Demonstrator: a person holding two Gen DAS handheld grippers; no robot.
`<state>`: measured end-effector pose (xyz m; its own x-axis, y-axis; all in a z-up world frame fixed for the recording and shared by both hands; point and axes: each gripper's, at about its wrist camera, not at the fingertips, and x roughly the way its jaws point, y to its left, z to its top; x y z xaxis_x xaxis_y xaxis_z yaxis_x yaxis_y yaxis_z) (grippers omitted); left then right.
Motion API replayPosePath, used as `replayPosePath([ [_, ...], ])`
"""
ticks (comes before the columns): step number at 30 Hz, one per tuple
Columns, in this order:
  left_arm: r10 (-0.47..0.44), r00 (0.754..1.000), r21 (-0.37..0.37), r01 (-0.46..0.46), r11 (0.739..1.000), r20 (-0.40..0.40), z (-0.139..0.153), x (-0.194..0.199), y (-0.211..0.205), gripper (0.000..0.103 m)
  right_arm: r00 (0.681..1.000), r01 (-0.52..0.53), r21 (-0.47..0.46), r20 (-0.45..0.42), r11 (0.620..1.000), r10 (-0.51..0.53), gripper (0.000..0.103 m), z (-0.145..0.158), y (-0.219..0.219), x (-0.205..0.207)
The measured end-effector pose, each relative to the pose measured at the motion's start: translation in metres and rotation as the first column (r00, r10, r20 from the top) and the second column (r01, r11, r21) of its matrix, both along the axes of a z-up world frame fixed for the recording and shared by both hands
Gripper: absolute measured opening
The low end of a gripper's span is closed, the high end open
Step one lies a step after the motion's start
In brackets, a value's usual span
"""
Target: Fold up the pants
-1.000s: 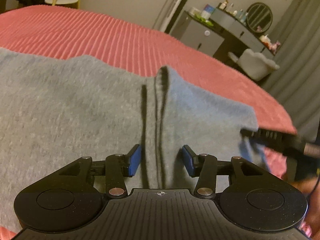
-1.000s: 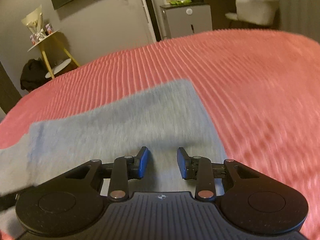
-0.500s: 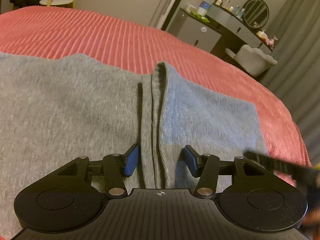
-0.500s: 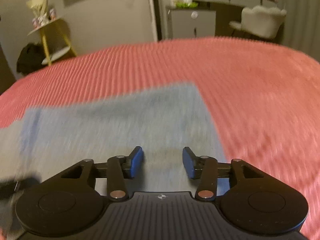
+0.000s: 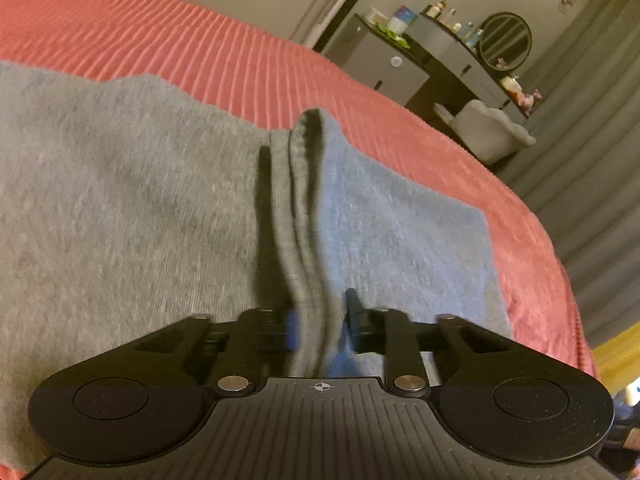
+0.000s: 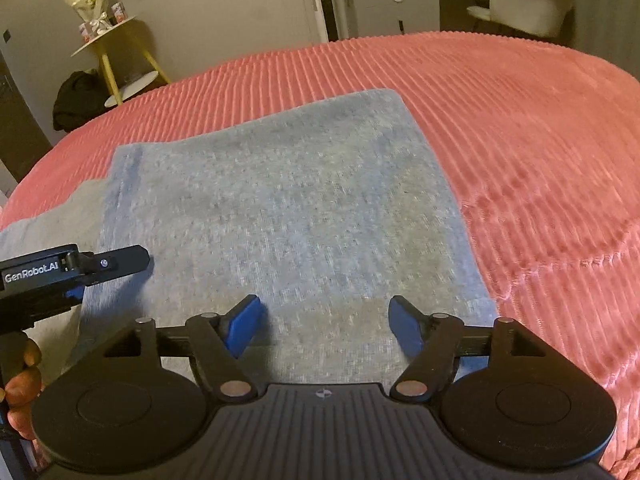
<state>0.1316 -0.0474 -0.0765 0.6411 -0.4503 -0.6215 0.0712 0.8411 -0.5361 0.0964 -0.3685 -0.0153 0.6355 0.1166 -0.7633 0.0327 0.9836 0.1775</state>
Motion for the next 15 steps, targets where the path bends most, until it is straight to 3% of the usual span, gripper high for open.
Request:
replayPosePath([
  [8, 0.019, 0.999, -0.090, -0.015, 0.996, 0.043, 0.017, -0.009, 0.017, 0.014, 0.998, 0.030, 0.024, 0.045, 0.999, -0.031, 0.071, -0.001, 0.000, -0.003],
  [15, -0.010, 0.999, 0.093, 0.006, 0.996, 0.035, 0.001, -0.001, 0.003, 0.019, 0.999, 0.012, -0.023, 0.049, 1.000, -0.011, 0.076, -0.009, 0.013, 0.001],
])
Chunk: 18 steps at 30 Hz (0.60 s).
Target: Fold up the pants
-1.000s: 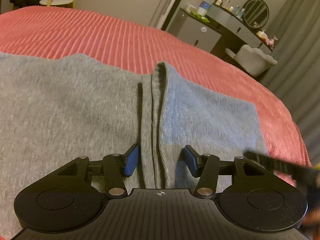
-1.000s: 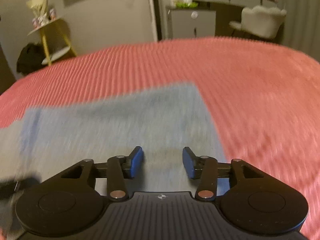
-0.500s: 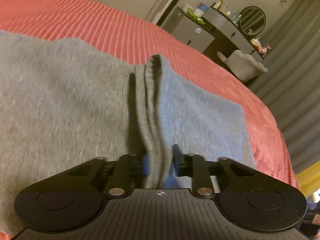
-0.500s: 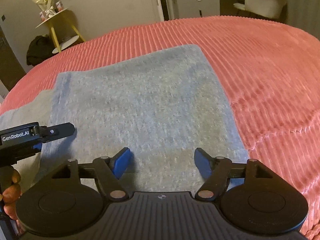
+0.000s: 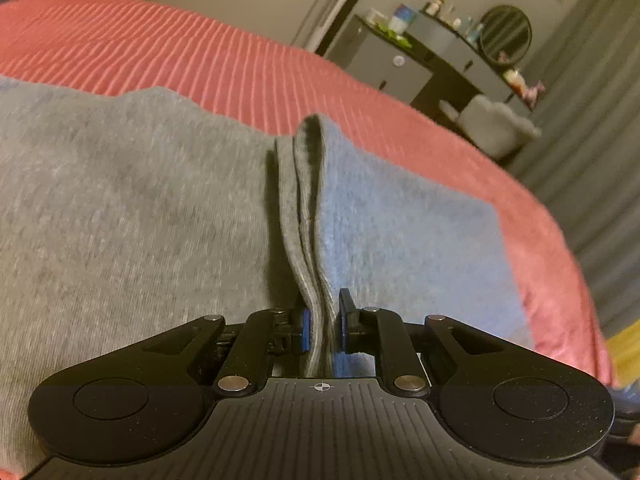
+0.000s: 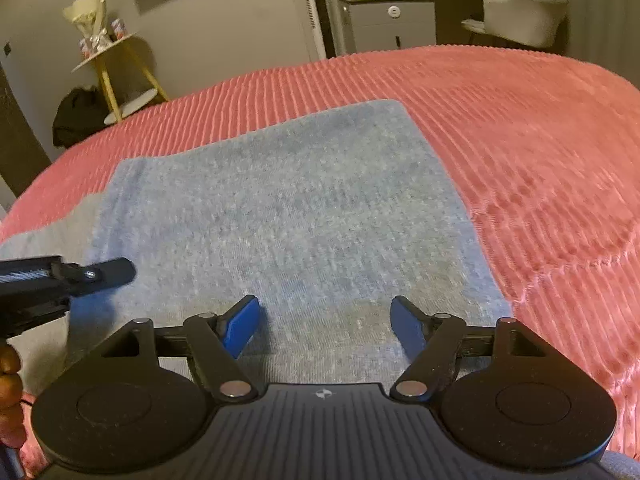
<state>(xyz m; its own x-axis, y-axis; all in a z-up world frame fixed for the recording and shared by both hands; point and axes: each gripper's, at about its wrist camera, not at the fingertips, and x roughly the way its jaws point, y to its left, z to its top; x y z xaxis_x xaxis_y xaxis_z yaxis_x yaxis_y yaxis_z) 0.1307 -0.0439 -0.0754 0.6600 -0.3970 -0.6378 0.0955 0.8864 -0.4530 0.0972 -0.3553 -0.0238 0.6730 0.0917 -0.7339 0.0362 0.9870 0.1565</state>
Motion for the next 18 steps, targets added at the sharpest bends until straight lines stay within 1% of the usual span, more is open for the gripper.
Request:
replayPosePath([
  [1, 0.011, 1.000, 0.010, -0.011, 1.000, 0.012, 0.001, -0.002, 0.001, 0.025, 1.000, -0.008, -0.010, 0.000, 1.000, 0.008, 0.078, -0.001, 0.002, 0.000],
  [2, 0.032, 0.999, 0.007, -0.032, 0.999, 0.023, 0.002, -0.005, 0.004, 0.028, 1.000, -0.013, -0.019, -0.001, 1.000, 0.013, 0.078, -0.001, 0.004, 0.001],
  [3, 0.065, 0.997, -0.004, -0.065, 0.998, 0.029, 0.004, -0.008, 0.009, 0.037, 1.000, -0.015, -0.026, -0.001, 1.000, 0.015, 0.079, 0.000, 0.006, 0.001],
  [4, 0.115, 0.993, -0.022, -0.114, 0.993, 0.030, 0.006, -0.013, 0.016, 0.053, 1.000, -0.019, -0.024, 0.001, 1.000, 0.019, 0.080, 0.000, 0.005, 0.002],
  [5, 0.179, 0.984, -0.044, -0.178, 0.983, 0.026, 0.008, -0.019, 0.027, 0.057, 1.000, -0.021, -0.015, 0.001, 1.000, 0.021, 0.081, -0.001, 0.004, 0.002],
  [7, 0.284, 0.959, -0.095, -0.283, 0.955, 0.001, 0.013, -0.027, 0.052, 0.057, 1.000, -0.013, 0.005, 0.002, 1.000, 0.013, 0.082, 0.000, 0.002, 0.003],
  [9, 0.354, 0.935, -0.144, -0.355, 0.924, -0.032, 0.021, -0.034, 0.081, 0.057, 1.000, -0.006, 0.032, 0.005, 0.999, 0.006, 0.083, 0.000, -0.001, 0.004],
  [11, 0.450, 0.891, -0.168, -0.453, 0.876, -0.053, 0.033, -0.048, 0.119, 0.059, 1.000, 0.000, 0.059, 0.008, 0.998, -0.001, 0.084, 0.000, -0.004, 0.004],
  [12, 0.505, 0.861, -0.192, -0.506, 0.841, -0.058, 0.039, -0.059, 0.143, 0.063, 1.000, 0.000, 0.073, 0.011, 0.997, -0.001, 0.085, 0.000, -0.005, 0.004],
  [13, 0.553, 0.830, -0.223, -0.553, 0.803, -0.068, 0.042, -0.068, 0.162, 0.070, 1.000, -0.002, 0.089, 0.013, 0.996, 0.000, 0.085, 0.000, -0.008, 0.004],
  [14, 0.605, 0.790, -0.269, -0.606, 0.749, -0.094, 0.043, -0.080, 0.187, 0.073, 1.000, -0.002, 0.102, 0.015, 0.995, 0.001, 0.085, 0.000, -0.008, 0.004],
  [15, 0.642, 0.756, -0.311, -0.645, 0.698, -0.127, 0.041, -0.092, 0.210, 0.073, 1.000, -0.004, 0.115, 0.017, 0.993, 0.002, 0.086, 0.000, -0.010, 0.005],
  [16, 0.662, 0.733, -0.332, -0.670, 0.664, -0.155, 0.039, -0.100, 0.229, 0.073, 1.000, -0.004, 0.129, 0.019, 0.992, 0.001, 0.086, -0.001, -0.012, 0.007],
  [17, 0.684, 0.707, -0.332, -0.698, 0.634, -0.178, 0.036, -0.109, 0.246, 0.073, 1.000, -0.001, 0.142, 0.020, 0.990, -0.002, 0.086, -0.001, -0.014, 0.008],
  [18, 0.706, 0.681, -0.313, -0.726, 0.613, -0.197, 0.032, -0.118, 0.262, 0.072, 1.000, 0.004, 0.156, 0.024, 0.988, -0.008, 0.086, -0.002, -0.016, 0.009],
])
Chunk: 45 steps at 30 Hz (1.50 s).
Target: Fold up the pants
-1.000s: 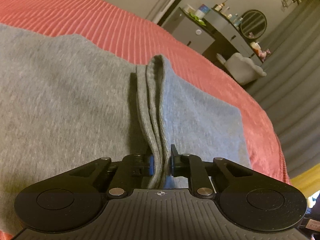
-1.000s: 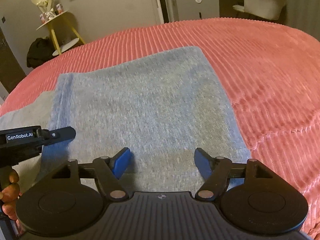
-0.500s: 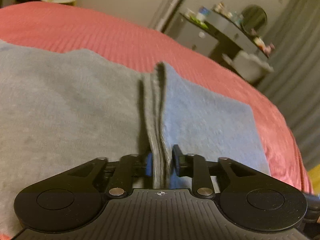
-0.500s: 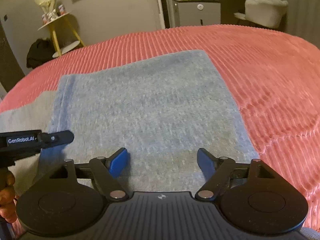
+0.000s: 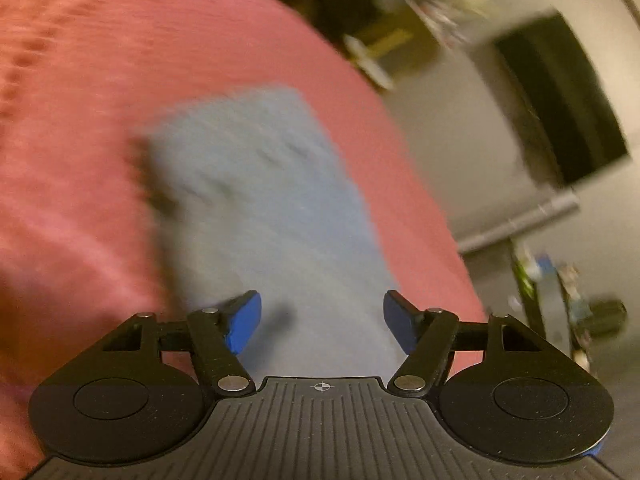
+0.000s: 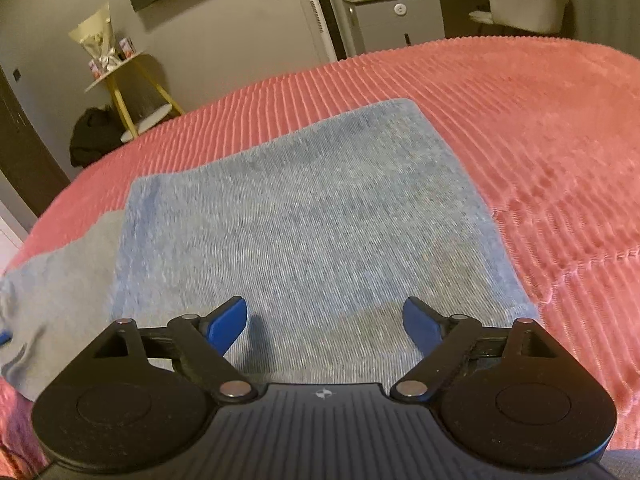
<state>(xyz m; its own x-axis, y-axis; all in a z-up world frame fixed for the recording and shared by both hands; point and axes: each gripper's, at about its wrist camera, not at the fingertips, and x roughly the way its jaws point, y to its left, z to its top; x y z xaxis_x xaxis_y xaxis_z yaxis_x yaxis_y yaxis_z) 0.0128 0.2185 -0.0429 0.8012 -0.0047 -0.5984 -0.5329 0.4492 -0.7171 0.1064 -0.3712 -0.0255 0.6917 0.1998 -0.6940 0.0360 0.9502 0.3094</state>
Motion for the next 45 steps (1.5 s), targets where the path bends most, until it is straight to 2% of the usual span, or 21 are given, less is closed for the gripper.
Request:
replayPosePath([
  [3, -0.010, 1.000, 0.012, 0.010, 1.000, -0.028, -0.009, -0.010, 0.025, 0.072, 1.000, 0.014, 0.012, 0.020, 1.000, -0.014, 0.086, 0.000, -0.003, 0.002],
  [6, -0.037, 0.995, 0.088, 0.045, 0.995, -0.089, -0.014, -0.006, 0.025, 0.072, 0.999, 0.021, -0.006, 0.043, 1.000, -0.021, 0.086, 0.000, -0.002, 0.004],
  [8, -0.085, 0.992, 0.082, 0.092, 0.992, -0.089, -0.025, -0.006, 0.028, 0.073, 0.999, 0.024, -0.007, 0.041, 1.000, -0.024, 0.086, -0.001, -0.001, 0.006],
  [10, -0.089, 0.988, 0.068, 0.099, 0.993, -0.128, -0.031, 0.001, 0.025, 0.073, 0.999, 0.019, -0.002, 0.041, 1.000, -0.019, 0.090, -0.002, -0.001, 0.006],
  [18, -0.064, 0.993, 0.123, 0.077, 0.989, -0.103, -0.045, 0.027, 0.034, 0.078, 0.999, 0.023, 0.042, 0.045, 0.999, -0.025, 0.094, -0.007, -0.004, 0.010],
  [19, -0.063, 0.992, 0.133, 0.077, 0.988, -0.107, -0.043, 0.032, 0.034, 0.067, 0.998, 0.024, 0.048, 0.051, 0.999, -0.026, 0.094, -0.007, -0.004, 0.011],
  [22, -0.088, 0.988, 0.230, 0.115, 0.966, -0.125, -0.026, 0.034, 0.023, 0.036, 0.997, 0.033, 0.069, 0.064, 0.997, -0.038, 0.094, -0.008, -0.006, 0.010],
  [23, -0.101, 0.989, 0.271, 0.128, 0.954, -0.113, -0.017, 0.033, 0.015, 0.031, 0.997, 0.037, 0.077, 0.067, 0.996, -0.042, 0.094, -0.007, -0.007, 0.009],
  [25, -0.130, 0.988, 0.394, 0.152, 0.906, -0.082, 0.006, 0.030, -0.006, 0.024, 0.996, 0.045, 0.101, 0.074, 0.994, -0.052, 0.094, -0.007, -0.010, 0.007],
  [27, -0.179, 0.982, 0.515, 0.182, 0.838, -0.057, 0.031, 0.030, -0.031, 0.022, 0.995, 0.052, 0.128, 0.079, 0.990, -0.062, 0.094, -0.006, -0.014, 0.007],
  [29, -0.251, 0.967, 0.621, 0.220, 0.753, -0.038, 0.055, 0.029, -0.062, 0.022, 0.994, 0.042, 0.166, 0.095, 0.985, -0.058, 0.094, -0.004, -0.017, 0.005],
  [30, -0.299, 0.954, 0.675, 0.245, 0.696, -0.037, 0.068, 0.028, -0.083, 0.022, 0.993, 0.036, 0.178, 0.102, 0.983, -0.055, 0.094, -0.003, -0.018, 0.004],
  [32, -0.384, 0.923, 0.732, 0.281, 0.621, -0.028, 0.084, 0.027, -0.118, 0.022, 0.991, 0.028, 0.189, 0.121, 0.982, -0.051, 0.094, 0.000, -0.019, 0.001],
  [35, -0.518, 0.855, 0.793, 0.337, 0.508, -0.032, 0.099, 0.027, -0.184, 0.022, 0.988, 0.014, 0.216, 0.148, 0.976, -0.047, 0.094, 0.005, -0.021, -0.005],
  [37, -0.601, 0.797, 0.821, 0.381, 0.425, -0.059, 0.099, 0.030, -0.229, 0.022, 0.985, 0.003, 0.240, 0.164, 0.971, -0.043, 0.094, 0.007, -0.024, -0.010],
  [39, -0.665, 0.738, 0.834, 0.437, 0.338, -0.117, 0.089, 0.037, -0.269, 0.023, 0.984, -0.017, 0.273, 0.177, 0.962, -0.033, 0.094, 0.010, -0.028, -0.015],
  [41, -0.714, 0.672, 0.809, 0.522, 0.270, -0.195, 0.073, 0.045, -0.304, 0.030, 0.983, -0.034, 0.303, 0.180, 0.952, -0.022, 0.094, 0.013, -0.031, -0.020],
  [42, -0.735, 0.639, 0.780, 0.570, 0.258, -0.224, 0.063, 0.048, -0.317, 0.036, 0.984, -0.047, 0.320, 0.179, 0.946, -0.012, 0.094, 0.014, -0.032, -0.022],
  [43, -0.750, 0.613, 0.743, 0.617, 0.259, -0.248, 0.055, 0.050, -0.325, 0.037, 0.985, -0.056, 0.335, 0.174, 0.941, -0.004, 0.094, 0.015, -0.032, -0.024],
  [44, -0.761, 0.591, 0.702, 0.660, 0.267, -0.266, 0.046, 0.051, -0.331, 0.037, 0.986, -0.062, 0.346, 0.168, 0.936, 0.003, 0.094, 0.015, -0.033, -0.025],
  [45, -0.760, 0.588, 0.671, 0.685, 0.285, -0.277, 0.039, 0.050, -0.334, 0.041, 0.987, -0.071, 0.357, 0.157, 0.932, 0.015, 0.094, 0.015, -0.033, -0.026],
])
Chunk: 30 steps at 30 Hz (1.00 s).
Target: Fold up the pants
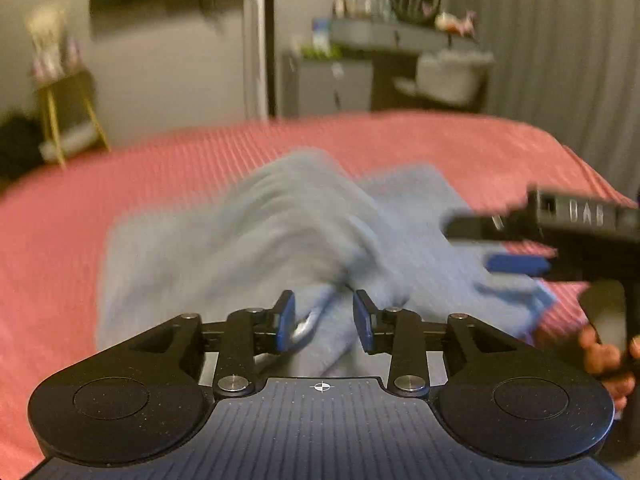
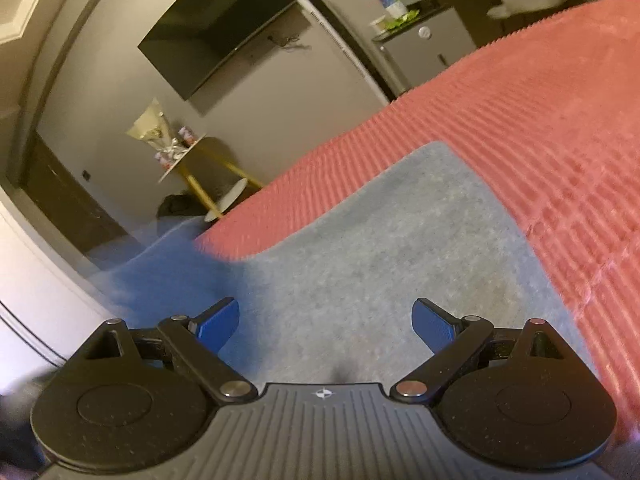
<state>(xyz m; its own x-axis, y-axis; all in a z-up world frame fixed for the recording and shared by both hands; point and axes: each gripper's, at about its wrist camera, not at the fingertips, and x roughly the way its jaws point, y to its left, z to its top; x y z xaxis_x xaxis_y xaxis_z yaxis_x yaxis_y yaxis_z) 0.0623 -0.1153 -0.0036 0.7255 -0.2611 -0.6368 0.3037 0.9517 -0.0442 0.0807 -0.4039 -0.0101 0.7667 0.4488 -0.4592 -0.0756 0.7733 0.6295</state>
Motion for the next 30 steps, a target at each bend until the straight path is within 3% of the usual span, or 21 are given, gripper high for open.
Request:
replayPosePath([
  [2, 0.065, 0.998, -0.030, -0.065, 0.997, -0.013, -0.007, -0.009, 0.009, 0.043, 0.999, -0.029, 0.031, -0.033, 0.999, 0.030, 0.094, -0.003, 0.000, 0.000],
  [4, 0.160, 0.987, -0.090, -0.159, 0.983, -0.002, -0.009, -0.020, 0.027, 0.065, 0.994, -0.073, 0.081, -0.075, 0.994, 0.079, 0.094, -0.008, 0.004, 0.003],
  [6, 0.292, 0.956, -0.162, -0.291, 0.943, -0.017, -0.012, -0.033, 0.047, 0.070, 0.984, -0.115, 0.130, -0.121, 0.985, 0.131, 0.094, -0.014, 0.011, 0.013],
  [9, 0.441, 0.894, -0.200, -0.448, 0.871, -0.082, -0.021, -0.034, 0.073, 0.072, 0.962, -0.121, 0.212, -0.218, 0.970, 0.167, 0.094, -0.027, 0.023, 0.038],
  [12, 0.481, 0.864, -0.209, -0.503, 0.838, -0.152, -0.031, -0.025, 0.085, 0.074, 0.950, -0.068, 0.277, -0.276, 0.958, 0.147, 0.093, -0.037, 0.036, 0.059],
  [14, 0.482, 0.852, -0.189, -0.518, 0.834, -0.203, -0.042, -0.023, 0.083, 0.072, 0.945, -0.036, 0.295, -0.299, 0.955, 0.128, 0.078, -0.038, 0.046, 0.069],
  [15, 0.477, 0.850, -0.169, -0.516, 0.840, -0.223, -0.047, -0.021, 0.081, 0.071, 0.942, -0.027, 0.289, -0.312, 0.957, 0.120, 0.062, -0.038, 0.051, 0.073],
  [16, 0.467, 0.855, -0.158, -0.505, 0.848, -0.227, -0.047, -0.022, 0.084, 0.072, 0.941, -0.021, 0.308, -0.315, 0.951, 0.123, 0.056, -0.040, 0.055, 0.074],
  [18, 0.442, 0.867, -0.157, -0.482, 0.862, -0.231, -0.050, -0.024, 0.081, 0.073, 0.945, -0.019, 0.353, -0.299, 0.936, 0.132, 0.055, -0.043, 0.056, 0.072],
  [19, 0.441, 0.866, -0.160, -0.482, 0.861, -0.236, -0.050, -0.024, 0.081, 0.073, 0.945, -0.018, 0.355, -0.300, 0.935, 0.132, 0.059, -0.044, 0.057, 0.071],
  [24, 0.481, 0.827, -0.131, -0.533, 0.836, -0.291, -0.060, -0.018, 0.088, 0.072, 0.929, -0.019, 0.315, -0.345, 0.949, 0.133, 0.067, -0.042, 0.071, 0.083],
  [25, 0.489, 0.821, -0.132, -0.541, 0.830, -0.294, -0.061, -0.017, 0.090, 0.073, 0.931, -0.026, 0.265, -0.344, 0.964, 0.120, 0.055, -0.035, 0.077, 0.083],
  [27, 0.505, 0.808, -0.126, -0.559, 0.819, -0.302, -0.061, -0.017, 0.092, 0.072, 0.955, -0.048, 0.168, -0.282, 0.985, 0.095, 0.048, -0.014, 0.089, 0.079],
  [30, 0.525, 0.794, -0.143, -0.584, 0.799, -0.308, -0.059, -0.019, 0.098, 0.070, 0.977, -0.078, 0.228, -0.178, 0.971, 0.120, 0.045, 0.020, 0.094, 0.066],
])
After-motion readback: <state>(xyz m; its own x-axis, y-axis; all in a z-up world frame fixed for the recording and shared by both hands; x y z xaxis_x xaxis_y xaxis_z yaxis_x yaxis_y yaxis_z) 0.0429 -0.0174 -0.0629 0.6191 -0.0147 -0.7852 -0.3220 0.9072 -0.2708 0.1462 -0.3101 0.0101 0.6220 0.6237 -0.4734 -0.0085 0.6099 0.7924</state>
